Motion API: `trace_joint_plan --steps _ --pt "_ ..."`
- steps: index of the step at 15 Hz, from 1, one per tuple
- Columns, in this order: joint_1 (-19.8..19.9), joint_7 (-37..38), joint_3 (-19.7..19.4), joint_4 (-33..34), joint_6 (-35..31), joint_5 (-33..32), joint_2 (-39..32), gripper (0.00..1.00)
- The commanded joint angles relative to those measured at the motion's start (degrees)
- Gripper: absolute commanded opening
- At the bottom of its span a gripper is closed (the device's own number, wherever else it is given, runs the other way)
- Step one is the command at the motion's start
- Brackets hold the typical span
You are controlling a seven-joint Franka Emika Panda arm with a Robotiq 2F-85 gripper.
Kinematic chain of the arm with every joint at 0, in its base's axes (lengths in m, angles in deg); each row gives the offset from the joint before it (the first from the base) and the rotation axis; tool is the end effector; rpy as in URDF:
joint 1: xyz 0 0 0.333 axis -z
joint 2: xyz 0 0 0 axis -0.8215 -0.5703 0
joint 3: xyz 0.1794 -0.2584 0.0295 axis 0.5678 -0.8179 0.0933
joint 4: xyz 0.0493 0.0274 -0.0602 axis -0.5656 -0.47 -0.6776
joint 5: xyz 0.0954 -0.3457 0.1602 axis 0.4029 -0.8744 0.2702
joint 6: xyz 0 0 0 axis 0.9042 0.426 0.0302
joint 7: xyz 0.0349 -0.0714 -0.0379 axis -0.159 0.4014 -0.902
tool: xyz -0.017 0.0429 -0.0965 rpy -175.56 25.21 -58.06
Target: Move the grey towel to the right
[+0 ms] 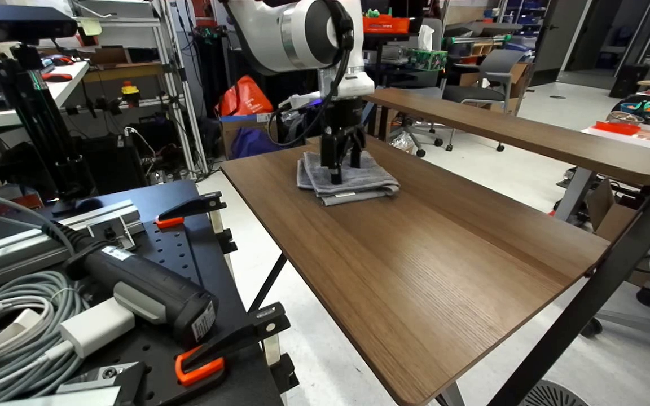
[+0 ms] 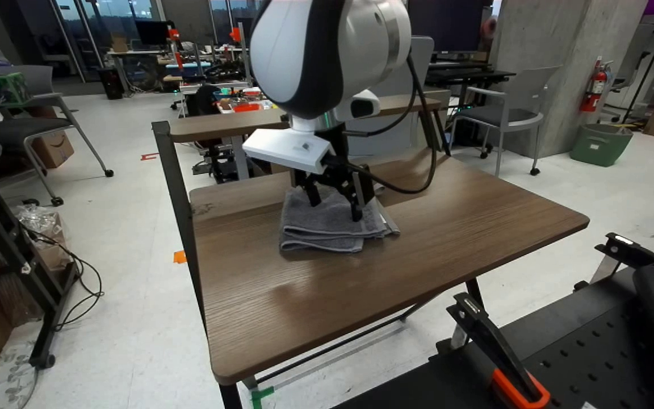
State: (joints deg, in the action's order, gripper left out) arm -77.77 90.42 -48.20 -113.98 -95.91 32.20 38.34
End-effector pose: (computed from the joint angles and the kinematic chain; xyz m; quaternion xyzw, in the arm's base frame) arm 0.6234 0.1993 0.1120 0.8737 -0.4785 0.0602 0.0635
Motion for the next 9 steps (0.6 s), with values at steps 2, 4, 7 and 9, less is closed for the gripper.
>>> trace_joint_plan --steps 2,4,7,9 --pt "5.1 -0.6 -1.5 2.4 3.1 3.6 -2.8 1.00" --pt "7.8 -0.7 -1.9 2.8 4.2 5.2 -3.3 1.00" --pt "12.1 -1.3 -2.3 3.0 5.6 7.9 -3.4 1.00" --pt "14.8 -2.1 -1.9 3.4 6.4 10.0 -3.4 1.00"
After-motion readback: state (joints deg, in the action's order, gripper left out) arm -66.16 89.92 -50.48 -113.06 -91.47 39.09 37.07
